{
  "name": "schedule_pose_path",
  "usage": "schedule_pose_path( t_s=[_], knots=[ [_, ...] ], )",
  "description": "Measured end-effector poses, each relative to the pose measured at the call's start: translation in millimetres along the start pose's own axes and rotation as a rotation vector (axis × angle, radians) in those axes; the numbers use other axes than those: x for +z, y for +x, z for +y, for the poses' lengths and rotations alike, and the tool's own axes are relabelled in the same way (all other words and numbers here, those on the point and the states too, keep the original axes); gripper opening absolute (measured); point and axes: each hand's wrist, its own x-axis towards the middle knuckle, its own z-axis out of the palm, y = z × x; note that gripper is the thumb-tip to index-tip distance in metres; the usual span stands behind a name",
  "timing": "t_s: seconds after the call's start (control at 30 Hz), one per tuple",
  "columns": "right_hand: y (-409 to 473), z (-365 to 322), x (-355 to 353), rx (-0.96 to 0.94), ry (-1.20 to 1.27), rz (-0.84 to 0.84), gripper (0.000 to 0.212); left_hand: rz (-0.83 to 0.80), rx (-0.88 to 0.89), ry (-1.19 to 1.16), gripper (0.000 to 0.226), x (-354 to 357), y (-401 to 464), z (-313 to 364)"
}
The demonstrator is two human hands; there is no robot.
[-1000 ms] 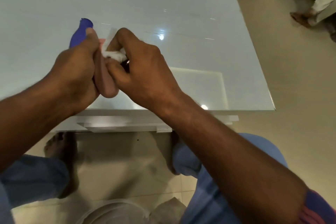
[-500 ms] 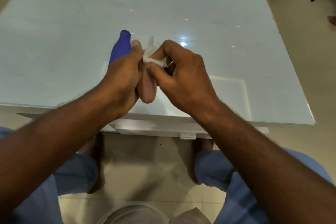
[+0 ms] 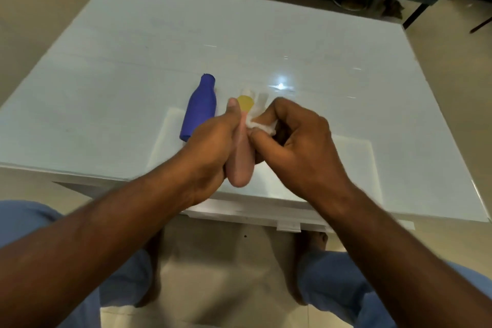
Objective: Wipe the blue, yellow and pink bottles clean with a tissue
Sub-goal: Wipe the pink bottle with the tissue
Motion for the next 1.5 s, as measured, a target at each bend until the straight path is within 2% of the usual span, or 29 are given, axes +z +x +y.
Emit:
schedule_pose_path(
  t_s=[0.1, 0.13, 0.27, 0.33, 0.47, 0.57, 0.73, 0.83, 0.9, 0.97, 1.1, 1.17, 1.23, 1.3, 1.37, 1.5],
  knots=[
    [-14.5, -6.1, 9.6, -0.081, 0.031, -0.216, 0.013, -0.012, -0.034, 0.088, 0.048, -2.6, -3.5, 4.6],
    [-15.0, -6.5, 10.8, -0.106, 0.007, -0.219, 0.013, -0.013, -0.030, 0.118, 0.048, -2.4, -3.0, 4.8],
    [0.2, -0.5, 2.0, -0.026, 0.018, 0.030, 0.012, -0.020, 0.015, 0.089, 0.055, 8.1, -7.7, 10.8],
    [5.1, 3.6, -3.3, 0.042, 0.051, 0.074, 0.012, -0.055, -0.035, 0.038, 0.072, 11.3, -8.8, 12.2],
    [-1.9, 2.0, -1.0, 0.005, 0.082, -0.027, 0.008, -0.086, -0.048, -0.008, 0.093, 9.3, -2.2, 2.0],
    [-6.9, -2.5, 2.1, -0.049, 0.108, -0.125, 0.006, -0.072, -0.015, -0.045, 0.095, 6.9, 0.3, 0.6],
    [4.3, 1.5, -5.1, 0.043, -0.010, 0.076, 0.008, -0.081, -0.042, 0.000, 0.097, 8.9, 0.3, 4.2],
    [-6.5, -5.7, 3.7, -0.012, 0.056, -0.019, 0.010, -0.085, -0.037, -0.035, 0.098, 4.3, 1.0, 2.8],
    [-17.3, -11.9, 12.0, -0.065, 0.072, -0.156, 0.013, -0.031, -0.060, 0.017, 0.098, -2.0, 1.6, 2.2],
    [-18.0, -13.0, 13.0, -0.086, 0.019, -0.190, 0.014, -0.020, -0.083, 0.055, 0.095, -5.9, 2.4, 1.6],
    [-0.4, -2.1, 0.3, 0.033, -0.051, 0.024, 0.008, -0.057, -0.035, -0.061, 0.068, 2.8, -0.6, 4.7],
    [1.5, 0.3, -0.6, 0.059, -0.010, 0.043, 0.008, -0.005, -0.010, -0.066, 0.053, 3.9, -0.9, 4.7],
    [-5.8, -3.1, 4.3, 0.020, 0.077, -0.086, 0.008, 0.065, -0.032, -0.106, 0.045, -0.5, 0.6, 5.9],
    [-15.9, -8.4, 11.1, -0.022, 0.115, -0.239, 0.010, 0.091, -0.048, -0.141, 0.050, -6.5, 3.3, 8.8],
    [-18.3, -10.6, 12.4, -0.043, 0.079, -0.289, 0.010, 0.085, -0.043, -0.188, 0.055, -11.0, 4.8, 10.3],
    [-2.6, -3.6, 3.6, 0.015, 0.054, -0.044, 0.009, 0.076, -0.009, -0.183, 0.041, -6.1, 2.5, 6.3]
  ],
)
